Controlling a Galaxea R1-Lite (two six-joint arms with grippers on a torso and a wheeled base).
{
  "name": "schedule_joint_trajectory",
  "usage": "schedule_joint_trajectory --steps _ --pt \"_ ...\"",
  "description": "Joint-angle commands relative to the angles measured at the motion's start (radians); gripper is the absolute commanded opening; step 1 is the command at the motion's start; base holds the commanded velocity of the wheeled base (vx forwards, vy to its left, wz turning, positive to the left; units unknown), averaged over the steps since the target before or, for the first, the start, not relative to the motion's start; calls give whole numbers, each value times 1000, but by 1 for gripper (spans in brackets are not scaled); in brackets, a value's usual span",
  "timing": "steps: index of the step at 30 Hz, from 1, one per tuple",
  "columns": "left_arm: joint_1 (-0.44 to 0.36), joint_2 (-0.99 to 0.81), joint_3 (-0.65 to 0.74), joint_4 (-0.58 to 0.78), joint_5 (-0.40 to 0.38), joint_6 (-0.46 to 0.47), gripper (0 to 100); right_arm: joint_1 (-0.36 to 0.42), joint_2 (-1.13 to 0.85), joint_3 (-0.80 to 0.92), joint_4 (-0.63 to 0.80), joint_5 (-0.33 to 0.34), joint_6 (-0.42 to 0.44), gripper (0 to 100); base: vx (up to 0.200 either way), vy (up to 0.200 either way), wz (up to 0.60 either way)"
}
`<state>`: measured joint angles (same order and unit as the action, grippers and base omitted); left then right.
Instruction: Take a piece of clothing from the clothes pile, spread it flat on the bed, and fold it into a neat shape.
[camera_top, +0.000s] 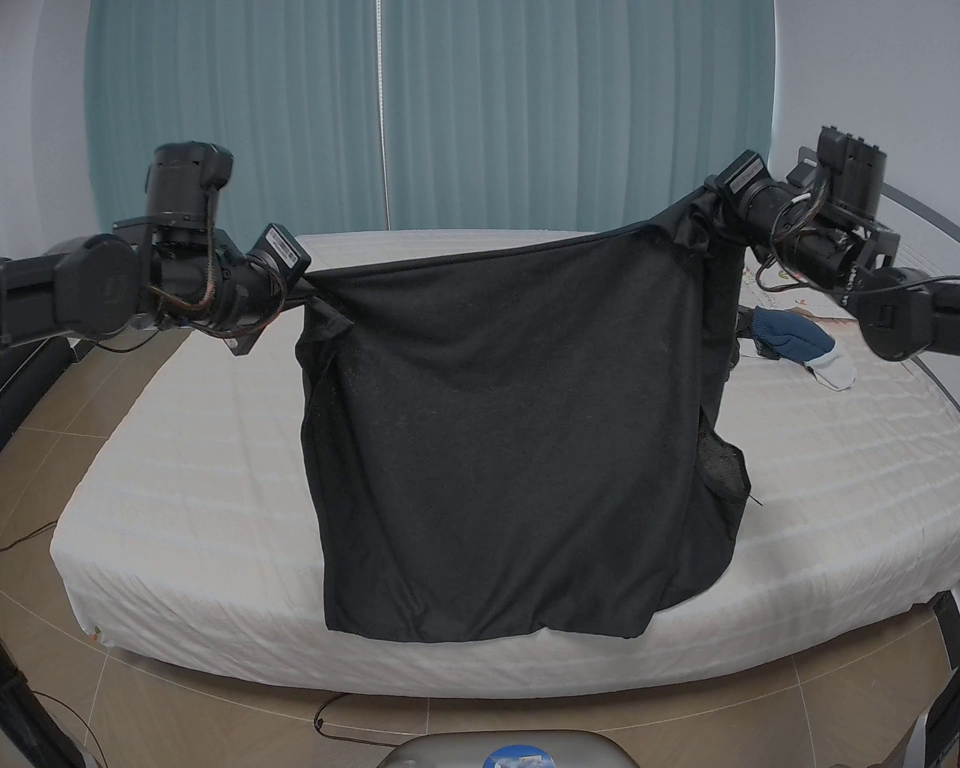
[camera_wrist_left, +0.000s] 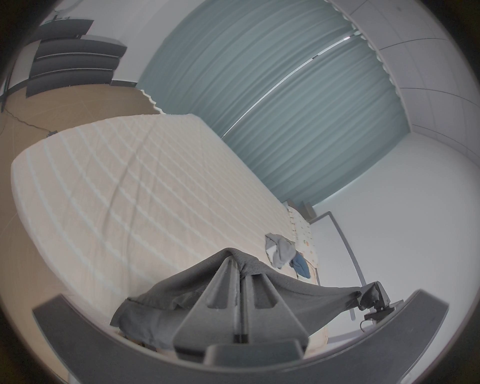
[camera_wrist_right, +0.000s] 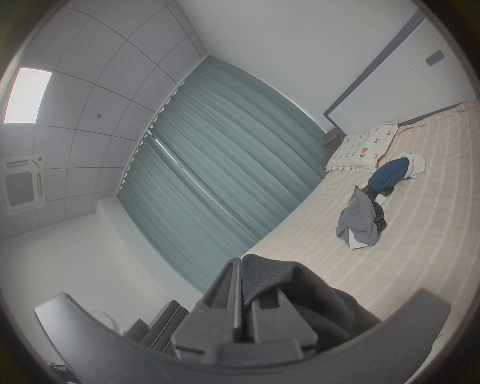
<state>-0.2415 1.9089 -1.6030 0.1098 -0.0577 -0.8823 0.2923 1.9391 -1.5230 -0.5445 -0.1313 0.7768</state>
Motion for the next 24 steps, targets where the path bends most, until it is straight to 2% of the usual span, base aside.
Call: schedule_joint_trajectory --steps 1,7,18,24 --pt "13 209 -118 4 1 -6 0 -24 176 -14 -26 -5 4 0 200 0 0" --pt "8 363 -247 10 12 0 0 -38 284 -16 -63 -5 6 0 200 0 0" --pt "5 522 -377 10 15 2 0 -38 429 -52 -107 -5 7 0 0 0 0" --pt "4 539 -377 13 47 2 0 -38 440 -60 -107 -21 7 0 0 0 0"
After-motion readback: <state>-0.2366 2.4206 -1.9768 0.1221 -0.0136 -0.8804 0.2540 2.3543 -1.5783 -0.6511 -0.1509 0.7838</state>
